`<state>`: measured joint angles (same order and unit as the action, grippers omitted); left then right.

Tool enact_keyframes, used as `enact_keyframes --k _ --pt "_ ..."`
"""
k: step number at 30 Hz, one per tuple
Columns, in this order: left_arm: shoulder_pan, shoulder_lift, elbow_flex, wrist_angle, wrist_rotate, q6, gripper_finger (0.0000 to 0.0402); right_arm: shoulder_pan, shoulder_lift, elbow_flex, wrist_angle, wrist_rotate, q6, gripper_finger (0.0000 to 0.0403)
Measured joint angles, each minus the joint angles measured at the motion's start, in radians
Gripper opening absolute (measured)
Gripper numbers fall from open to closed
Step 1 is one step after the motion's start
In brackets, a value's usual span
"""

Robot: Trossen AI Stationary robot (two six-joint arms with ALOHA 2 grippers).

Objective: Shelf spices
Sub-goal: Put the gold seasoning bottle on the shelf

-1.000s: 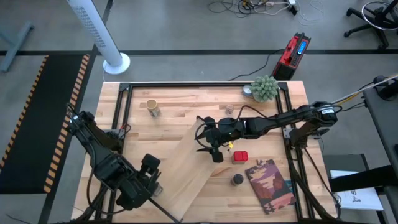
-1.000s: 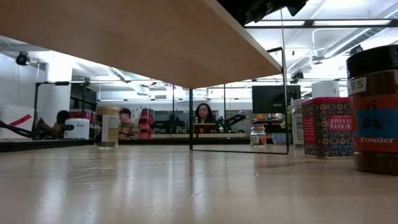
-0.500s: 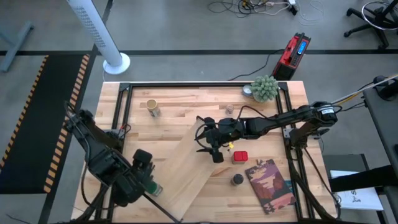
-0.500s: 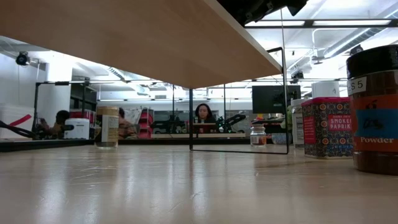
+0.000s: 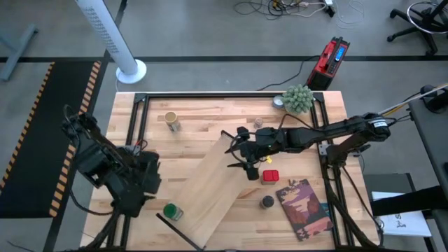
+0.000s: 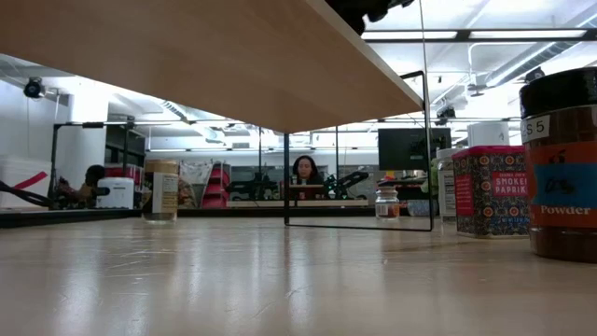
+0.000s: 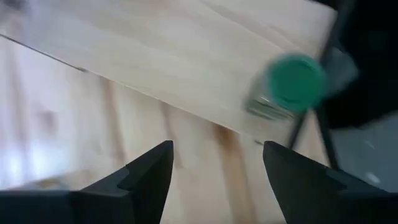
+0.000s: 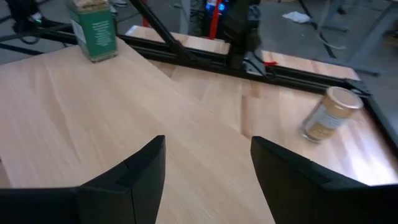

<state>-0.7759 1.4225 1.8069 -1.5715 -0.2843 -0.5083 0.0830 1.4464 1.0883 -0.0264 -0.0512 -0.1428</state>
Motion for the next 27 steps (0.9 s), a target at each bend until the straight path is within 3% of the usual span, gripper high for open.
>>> enact_keyframes --k 4,6,17,27 --pt "0.009 -0.04 -0.002 0.0 -0.221 -0.015 0.0233 0.0 -0.025 -0.007 -0.022 0.025 -0.004 0.0213" --pt "0.039 -0.062 -0.012 0.0 -0.284 -0.033 0.0235 0.0 -0.027 -0.008 -0.021 0.025 0.001 0.0213" --pt "0.445 -0.162 -0.226 0.0 -0.285 -0.035 0.0222 0.046 -0.029 -0.061 0.025 0.026 0.02 0.0213" --pt "0.854 -0.287 -0.463 0.244 -0.059 0.198 0.0209 0.076 -0.029 -0.157 0.179 0.028 0.011 0.0213"
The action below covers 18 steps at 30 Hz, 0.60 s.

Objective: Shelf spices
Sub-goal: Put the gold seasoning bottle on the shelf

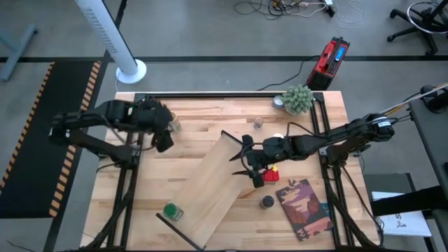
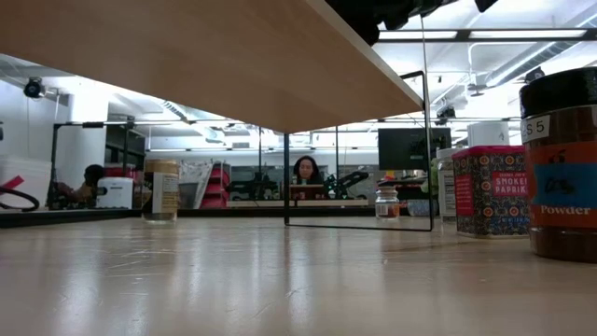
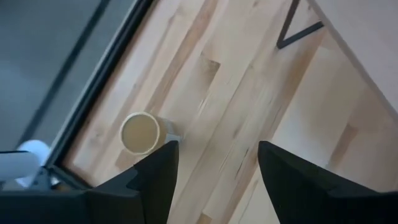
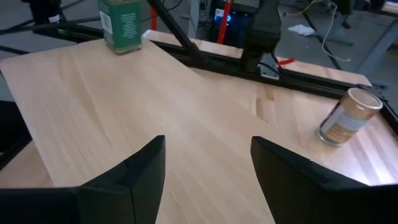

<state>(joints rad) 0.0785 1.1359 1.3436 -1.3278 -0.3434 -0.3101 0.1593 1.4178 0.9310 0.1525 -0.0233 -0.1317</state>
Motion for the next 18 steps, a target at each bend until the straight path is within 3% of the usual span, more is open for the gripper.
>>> enact_keyframes --k 8,18 --pt "0.155 -0.002 -0.133 0.157 0.114 0.125 0.0214 0.0 -0.007 0.002 -0.009 -0.001 -0.026 0.0213" --pt "0.175 -0.013 -0.263 0.313 0.177 0.164 0.0206 0.0 -0.141 -0.015 -0.041 0.049 -0.036 0.0213"
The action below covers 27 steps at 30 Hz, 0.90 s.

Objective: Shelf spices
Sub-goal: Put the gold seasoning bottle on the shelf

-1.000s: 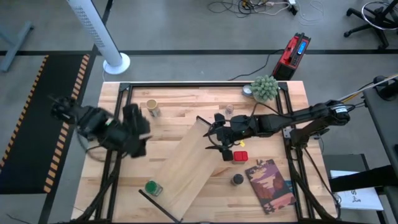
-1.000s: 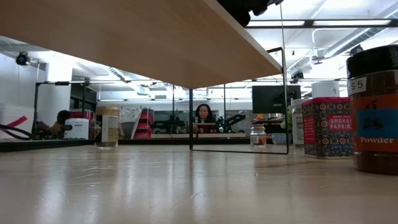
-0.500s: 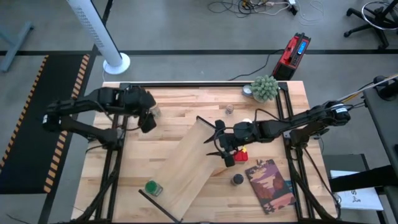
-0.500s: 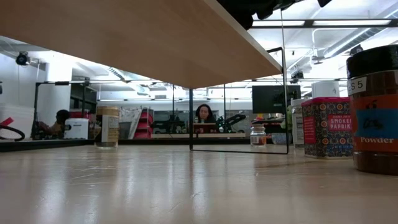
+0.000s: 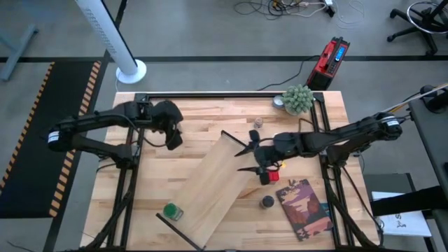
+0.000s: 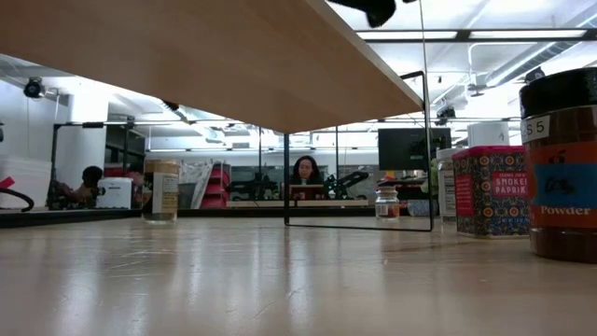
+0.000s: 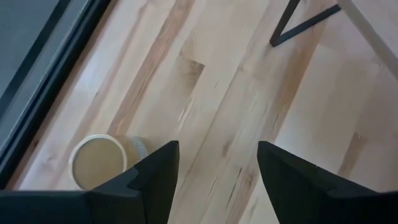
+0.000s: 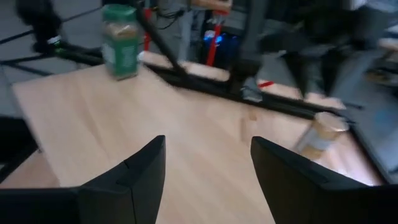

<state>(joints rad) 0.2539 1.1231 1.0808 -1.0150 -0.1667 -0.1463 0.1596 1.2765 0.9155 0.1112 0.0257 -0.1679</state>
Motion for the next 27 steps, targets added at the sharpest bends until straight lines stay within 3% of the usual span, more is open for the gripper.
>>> enact_keyframes --k 10,18,27 --pt "0.009 -0.061 -0.085 0.123 0.028 -0.003 0.0201 -0.017 -0.202 -0.177 -0.017 0.266 0.001 0.0213" --pt "0.046 -0.134 -0.177 0.191 0.038 -0.012 0.02 -0.057 -0.317 -0.27 -0.032 0.328 0.054 0.0213" --pt "0.088 -0.217 -0.301 0.285 0.073 -0.029 0.0197 -0.158 -0.383 -0.285 -0.264 0.395 0.225 0.0213"
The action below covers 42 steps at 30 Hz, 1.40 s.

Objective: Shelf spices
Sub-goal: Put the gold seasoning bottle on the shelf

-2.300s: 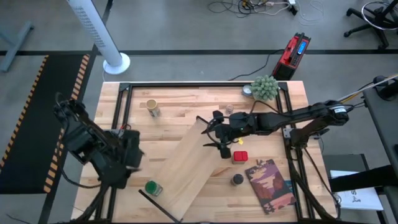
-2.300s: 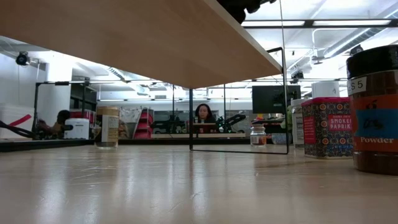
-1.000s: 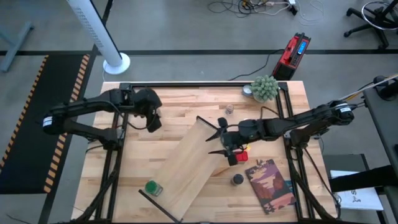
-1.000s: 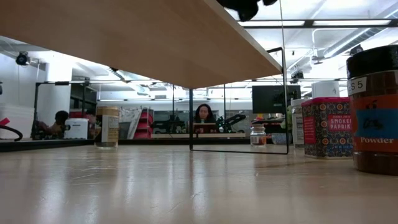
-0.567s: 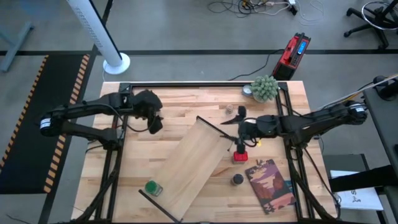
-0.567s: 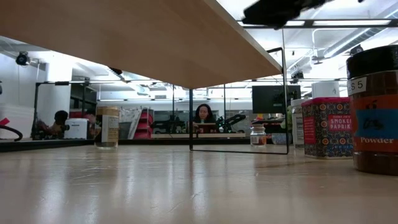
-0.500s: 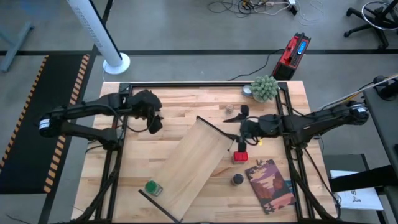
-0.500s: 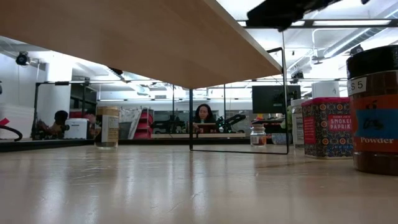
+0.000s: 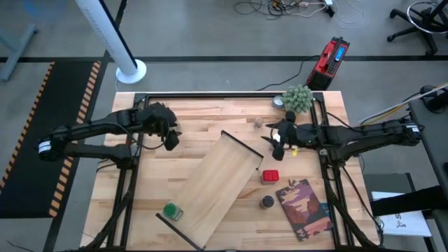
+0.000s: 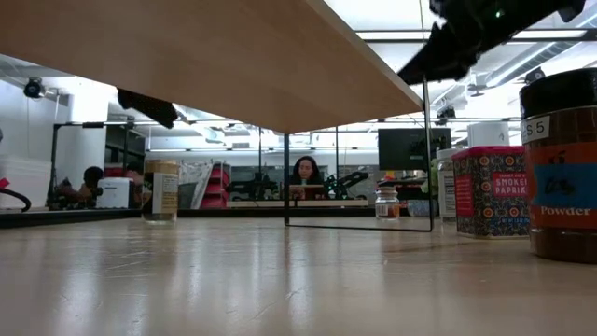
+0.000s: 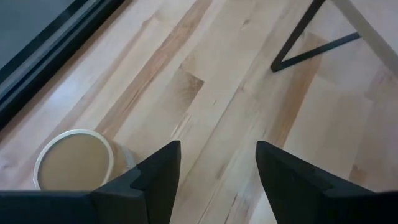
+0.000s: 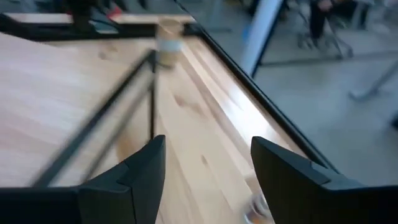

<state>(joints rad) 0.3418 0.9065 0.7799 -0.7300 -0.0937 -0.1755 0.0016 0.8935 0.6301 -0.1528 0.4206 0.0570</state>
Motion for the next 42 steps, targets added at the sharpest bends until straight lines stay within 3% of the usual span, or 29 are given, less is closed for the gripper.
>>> enact_keyframes --k 6,16,22,25,28,42 --pt "0.035 -0.026 -0.042 0.056 -0.008 0.006 0.0197 -0.07 -0.01 0.0 -0.148 0.0 0.116 0.0213" --pt "0.186 0.0 -0.048 0.067 -0.106 -0.078 0.0206 -0.074 -0.009 0.0 -0.09 -0.032 0.1 0.0213" --pt "0.32 0.093 0.01 0.006 -0.098 -0.148 0.0224 -0.074 0.0 0.0 -0.06 -0.037 0.079 0.0213" --pt "0.363 0.156 0.035 -0.004 -0.033 -0.123 0.0236 -0.074 0.0 0.0 -0.055 -0.037 0.076 0.0213" --pt "0.371 0.21 0.061 -0.009 0.032 -0.091 0.0252 -0.074 -0.001 0.0 -0.051 -0.039 0.072 0.0213" --pt "0.371 0.339 0.153 -0.123 0.008 0.012 0.0346 -0.074 0.026 0.0 -0.049 -0.084 0.072 0.0213"
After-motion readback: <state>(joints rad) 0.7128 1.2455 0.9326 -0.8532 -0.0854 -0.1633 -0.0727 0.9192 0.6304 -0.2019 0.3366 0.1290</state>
